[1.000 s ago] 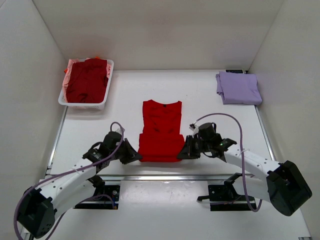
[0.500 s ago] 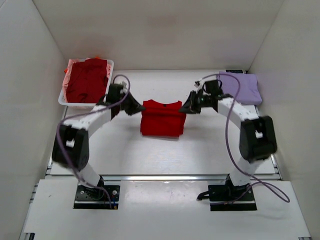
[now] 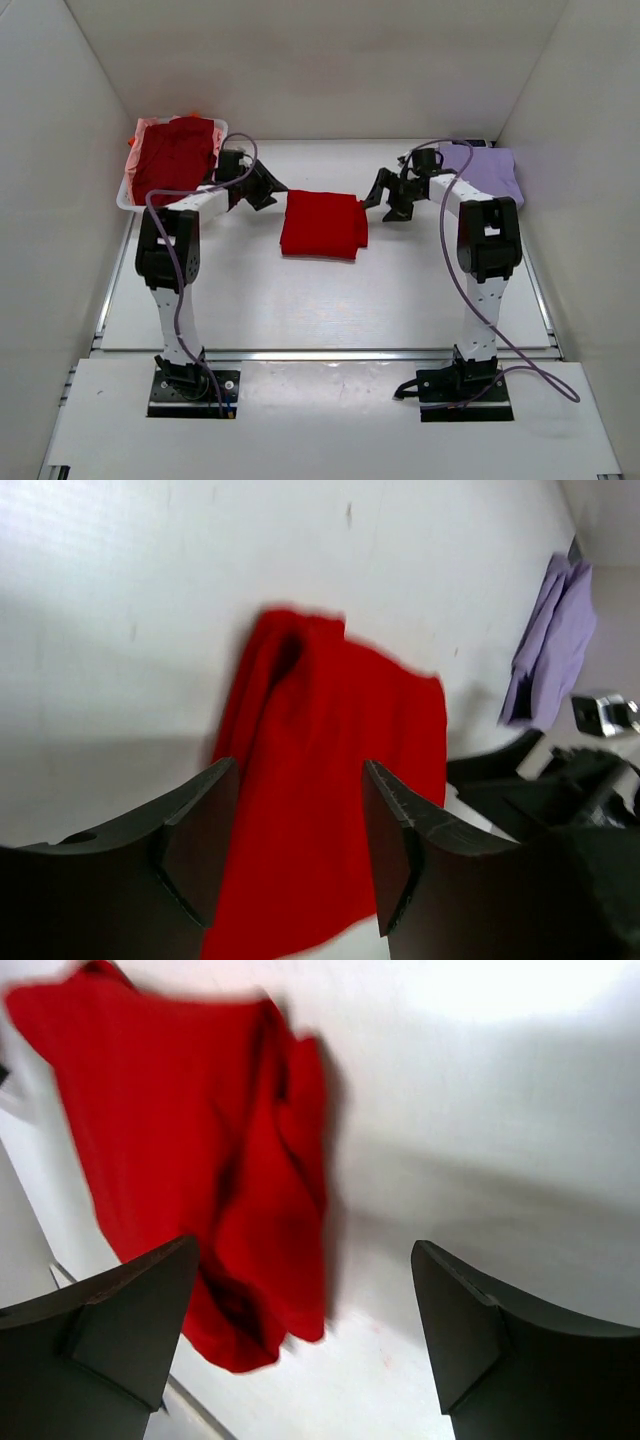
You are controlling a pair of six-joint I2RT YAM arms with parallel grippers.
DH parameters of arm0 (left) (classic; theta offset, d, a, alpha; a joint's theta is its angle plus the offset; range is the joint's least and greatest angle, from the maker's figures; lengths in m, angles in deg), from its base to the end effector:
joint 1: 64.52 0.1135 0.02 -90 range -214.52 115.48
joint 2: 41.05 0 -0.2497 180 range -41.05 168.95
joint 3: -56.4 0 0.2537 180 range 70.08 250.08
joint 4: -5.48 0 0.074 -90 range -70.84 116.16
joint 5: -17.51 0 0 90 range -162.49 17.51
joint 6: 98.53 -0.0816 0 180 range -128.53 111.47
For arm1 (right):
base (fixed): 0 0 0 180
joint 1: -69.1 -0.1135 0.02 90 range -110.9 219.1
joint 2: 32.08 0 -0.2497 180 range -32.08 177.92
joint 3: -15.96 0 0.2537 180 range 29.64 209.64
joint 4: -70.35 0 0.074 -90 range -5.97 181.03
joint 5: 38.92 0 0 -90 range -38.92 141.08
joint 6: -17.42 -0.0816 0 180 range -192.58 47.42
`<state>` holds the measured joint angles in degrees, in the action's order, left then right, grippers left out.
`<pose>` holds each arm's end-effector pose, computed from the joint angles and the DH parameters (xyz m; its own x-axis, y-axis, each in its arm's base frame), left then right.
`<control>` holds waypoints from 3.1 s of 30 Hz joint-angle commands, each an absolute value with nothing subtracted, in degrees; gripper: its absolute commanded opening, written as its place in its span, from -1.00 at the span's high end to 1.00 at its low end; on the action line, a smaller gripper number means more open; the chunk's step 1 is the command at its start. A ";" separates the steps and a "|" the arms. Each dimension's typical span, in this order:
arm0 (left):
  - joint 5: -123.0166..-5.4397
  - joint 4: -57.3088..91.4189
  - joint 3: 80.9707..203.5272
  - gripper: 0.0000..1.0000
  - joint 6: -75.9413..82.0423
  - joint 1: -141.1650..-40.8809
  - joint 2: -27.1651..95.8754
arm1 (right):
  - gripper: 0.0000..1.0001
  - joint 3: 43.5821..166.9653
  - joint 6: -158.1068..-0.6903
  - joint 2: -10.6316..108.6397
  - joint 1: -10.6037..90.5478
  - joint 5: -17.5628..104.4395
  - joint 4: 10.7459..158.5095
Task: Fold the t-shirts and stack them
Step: Fold the long partially folded tshirt into a neat square, then put the neatly folded tshirt into the corner of the board with the right arm
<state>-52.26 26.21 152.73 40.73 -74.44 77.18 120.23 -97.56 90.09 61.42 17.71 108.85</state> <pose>0.4722 -0.1112 0.1369 -0.7477 -0.5910 -0.3027 -0.2364 0.6630 -0.7103 0.4628 0.1077 0.1285 -0.9228 0.2314 -0.3082 -0.0260 0.7604 0.6490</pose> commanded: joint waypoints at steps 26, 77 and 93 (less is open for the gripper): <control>-45.07 18.98 115.17 -0.18 44.91 -72.17 33.74 | 0.99 119.72 -100.56 93.26 52.40 19.59 108.88; -49.46 24.25 120.97 -0.27 38.32 -77.18 44.47 | 0.68 168.93 -56.40 108.01 83.25 67.51 117.61; -44.28 38.68 122.29 -0.97 28.02 -82.01 41.84 | -0.98 154.31 -69.50 85.90 71.41 79.83 126.82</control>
